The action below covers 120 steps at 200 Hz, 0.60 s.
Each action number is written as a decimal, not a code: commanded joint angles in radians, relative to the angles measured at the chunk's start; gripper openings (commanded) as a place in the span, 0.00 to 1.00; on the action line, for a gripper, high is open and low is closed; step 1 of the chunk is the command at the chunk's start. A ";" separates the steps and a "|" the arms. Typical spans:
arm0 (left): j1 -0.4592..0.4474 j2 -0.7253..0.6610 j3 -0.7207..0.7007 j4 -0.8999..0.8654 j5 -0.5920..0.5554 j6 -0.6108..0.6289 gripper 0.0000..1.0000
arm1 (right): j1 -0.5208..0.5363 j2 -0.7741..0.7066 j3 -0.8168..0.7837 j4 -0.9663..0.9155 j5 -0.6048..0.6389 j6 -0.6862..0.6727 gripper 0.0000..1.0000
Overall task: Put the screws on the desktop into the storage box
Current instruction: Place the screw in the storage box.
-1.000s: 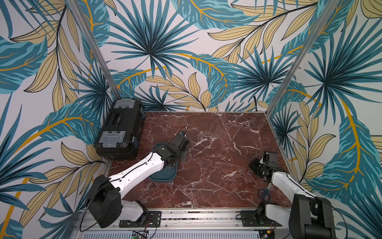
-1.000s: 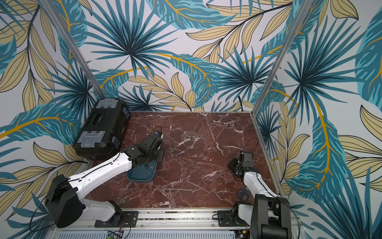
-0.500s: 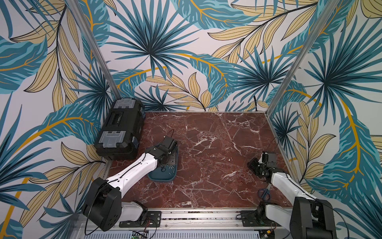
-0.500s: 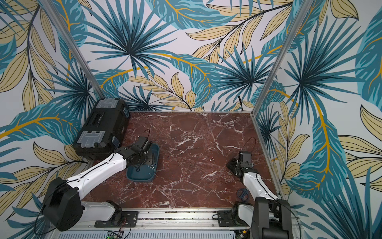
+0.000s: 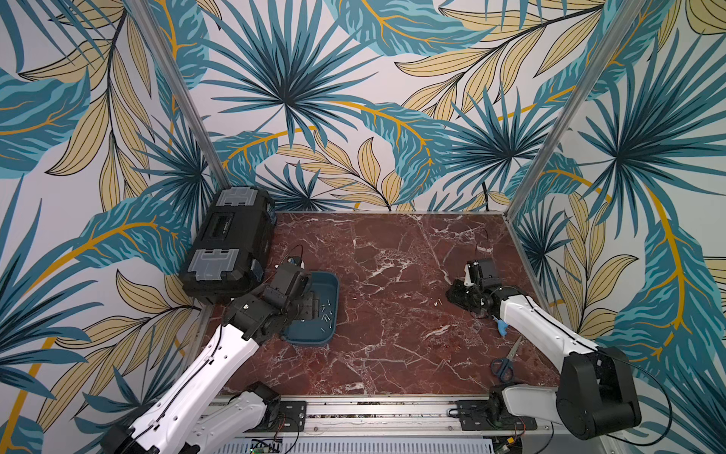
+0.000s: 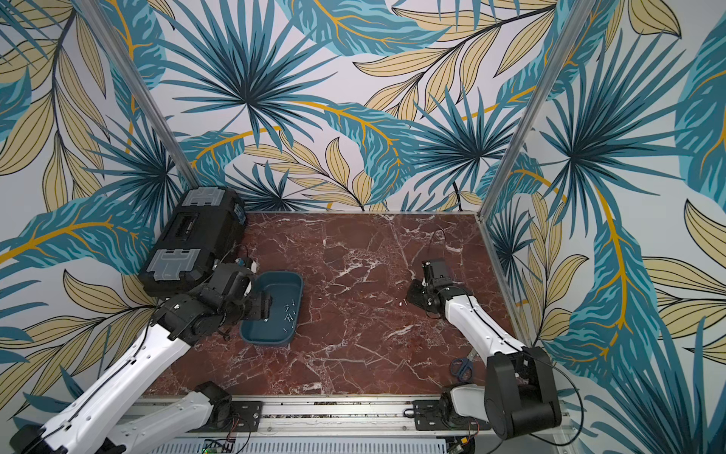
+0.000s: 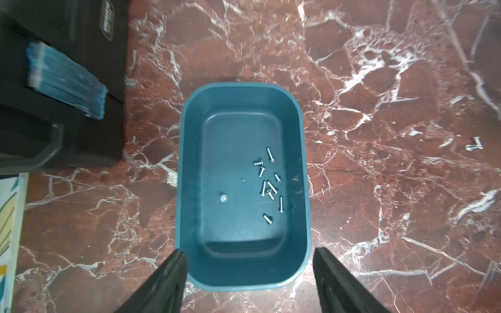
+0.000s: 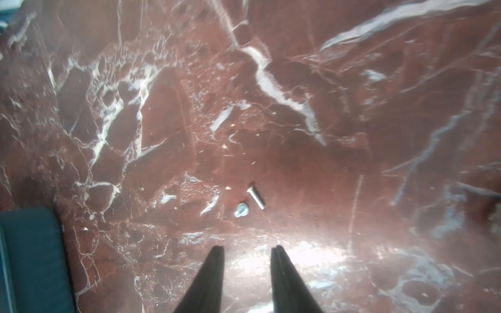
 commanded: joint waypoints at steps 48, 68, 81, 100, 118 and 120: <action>0.003 -0.094 -0.058 0.035 -0.002 0.035 0.82 | 0.101 0.237 0.155 -0.147 0.078 -0.045 0.35; 0.003 -0.101 -0.063 0.041 -0.006 0.036 0.82 | 0.119 0.283 0.186 -0.156 0.109 -0.048 0.35; 0.003 -0.104 -0.063 0.042 -0.006 0.035 0.82 | 0.123 0.311 0.205 -0.163 0.120 -0.047 0.35; 0.003 -0.103 -0.063 0.042 -0.005 0.035 0.82 | 0.127 0.345 0.219 -0.168 0.131 -0.038 0.34; 0.003 -0.105 -0.064 0.042 -0.006 0.035 0.82 | 0.131 0.365 0.227 -0.168 0.135 -0.035 0.31; 0.004 -0.105 -0.064 0.042 -0.005 0.035 0.82 | 0.132 0.368 0.228 -0.168 0.136 -0.036 0.31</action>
